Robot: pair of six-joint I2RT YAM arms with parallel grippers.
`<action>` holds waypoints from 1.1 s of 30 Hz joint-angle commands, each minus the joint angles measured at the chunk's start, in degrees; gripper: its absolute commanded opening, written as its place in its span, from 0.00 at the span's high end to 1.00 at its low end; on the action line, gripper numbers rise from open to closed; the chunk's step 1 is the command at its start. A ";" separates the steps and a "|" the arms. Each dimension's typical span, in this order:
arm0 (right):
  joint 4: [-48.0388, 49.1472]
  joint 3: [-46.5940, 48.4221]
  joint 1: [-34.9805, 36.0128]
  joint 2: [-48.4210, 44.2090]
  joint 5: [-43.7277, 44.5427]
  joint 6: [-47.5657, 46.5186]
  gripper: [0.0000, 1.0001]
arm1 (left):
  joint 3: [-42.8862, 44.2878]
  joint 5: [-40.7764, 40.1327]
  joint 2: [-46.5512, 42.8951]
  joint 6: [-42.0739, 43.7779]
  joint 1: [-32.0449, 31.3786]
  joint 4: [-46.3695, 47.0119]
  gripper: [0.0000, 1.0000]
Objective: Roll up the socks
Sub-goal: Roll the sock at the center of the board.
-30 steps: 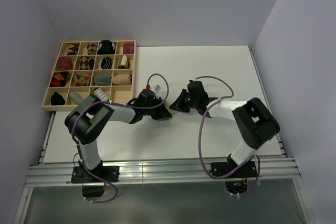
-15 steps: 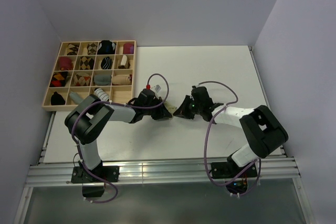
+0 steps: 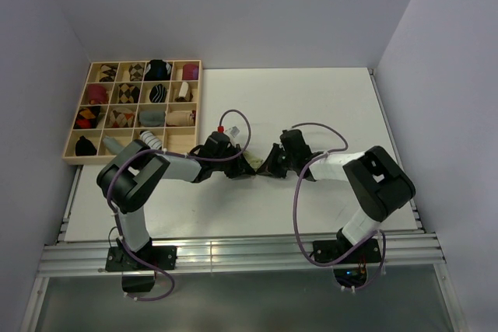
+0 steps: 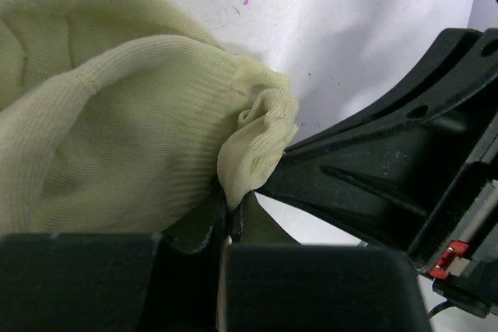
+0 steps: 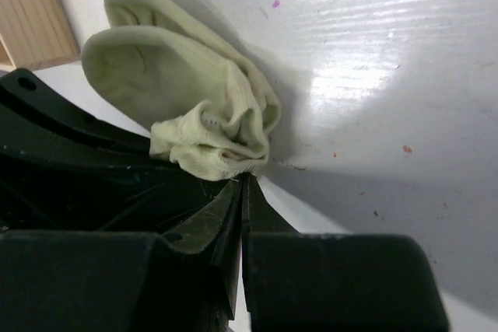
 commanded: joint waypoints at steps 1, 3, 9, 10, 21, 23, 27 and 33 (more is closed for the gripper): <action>3.08 3.23 0.39 0.68 1.10 -0.59 0.94 | -0.10 1.63 1.29 0.22 -0.07 0.01 1.00; 2.91 3.76 0.39 0.94 1.36 -0.76 0.94 | -0.27 1.81 1.29 0.13 -0.07 0.19 0.99; 1.42 5.78 0.30 0.33 1.97 -1.29 0.94 | -0.54 2.25 1.82 0.04 -0.16 0.36 0.99; 1.15 6.39 0.30 0.15 2.06 -1.47 0.94 | -0.54 2.25 1.73 -0.05 -0.07 0.36 1.00; 2.46 5.88 0.04 2.79 2.07 -1.03 0.94 | -0.27 1.37 1.65 -0.40 -0.16 -0.51 0.99; 3.08 5.44 0.04 3.75 2.15 -0.85 0.94 | -0.19 1.37 1.82 -0.57 -0.16 -0.52 0.99; 4.48 4.91 -0.31 6.03 2.59 -0.50 0.95 | -0.45 2.07 1.82 -1.10 -0.16 -0.08 0.99; 2.04 6.48 -1.54 8.68 2.68 -1.20 0.95 | -1.50 -1.34 -2.56 1.00 -1.03 -3.40 0.95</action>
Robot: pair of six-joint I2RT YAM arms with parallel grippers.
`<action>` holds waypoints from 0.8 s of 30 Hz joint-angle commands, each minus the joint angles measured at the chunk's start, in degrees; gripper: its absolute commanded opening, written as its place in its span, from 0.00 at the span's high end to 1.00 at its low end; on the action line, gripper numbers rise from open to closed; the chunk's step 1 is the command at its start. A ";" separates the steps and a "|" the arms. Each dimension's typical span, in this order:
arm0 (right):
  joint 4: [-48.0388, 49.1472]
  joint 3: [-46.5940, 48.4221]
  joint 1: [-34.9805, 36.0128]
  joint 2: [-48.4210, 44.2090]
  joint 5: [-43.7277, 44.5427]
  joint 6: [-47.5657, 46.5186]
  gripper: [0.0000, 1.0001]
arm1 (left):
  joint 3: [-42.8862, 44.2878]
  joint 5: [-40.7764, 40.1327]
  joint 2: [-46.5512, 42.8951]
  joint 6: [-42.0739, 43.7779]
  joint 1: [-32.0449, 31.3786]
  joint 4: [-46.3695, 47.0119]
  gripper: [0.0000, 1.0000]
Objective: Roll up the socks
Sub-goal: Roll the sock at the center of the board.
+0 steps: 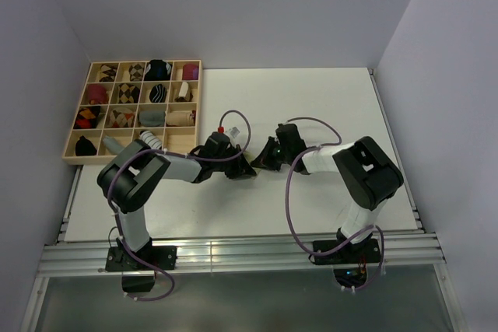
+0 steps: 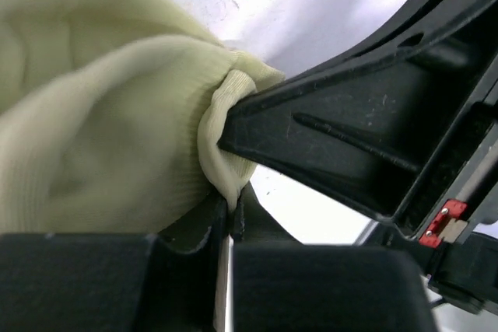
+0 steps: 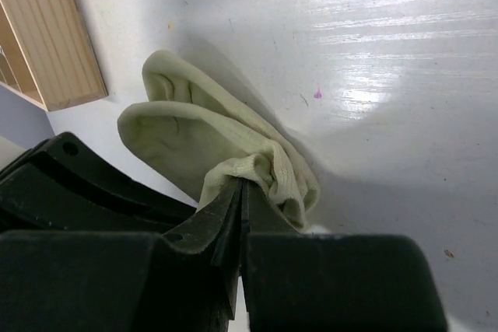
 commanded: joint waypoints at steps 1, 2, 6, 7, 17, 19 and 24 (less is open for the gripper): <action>-2.98 1.70 -0.80 1.62 2.59 -1.55 0.95 | -1.22 -3.60 -3.75 3.47 -1.45 -5.38 0.93; -3.51 1.97 -0.80 1.70 2.59 -1.90 0.95 | -0.96 -4.57 -4.63 4.27 -1.80 -8.00 0.89; -6.14 3.20 -0.80 1.53 1.54 -2.52 0.95 | -0.34 -13.25 -10.24 9.09 -4.96 -13.82 0.75; -6.50 3.46 -0.80 1.35 1.37 -2.70 0.95 | -0.08 -15.20 -11.22 9.98 -5.66 -14.78 0.70; -10.72 5.83 -0.80 1.62 -0.66 -3.75 0.95 | 0.28 -35.86 -17.29 29.13 -13.14 -10.85 0.45; -10.89 6.01 -0.80 1.62 -0.92 -3.66 0.95 | 0.28 -37.36 -16.59 33.09 -14.28 -8.31 0.43; -11.86 6.71 -0.80 1.70 -1.18 -3.93 0.95 | -0.51 -39.56 -14.75 39.86 -17.26 -3.73 0.45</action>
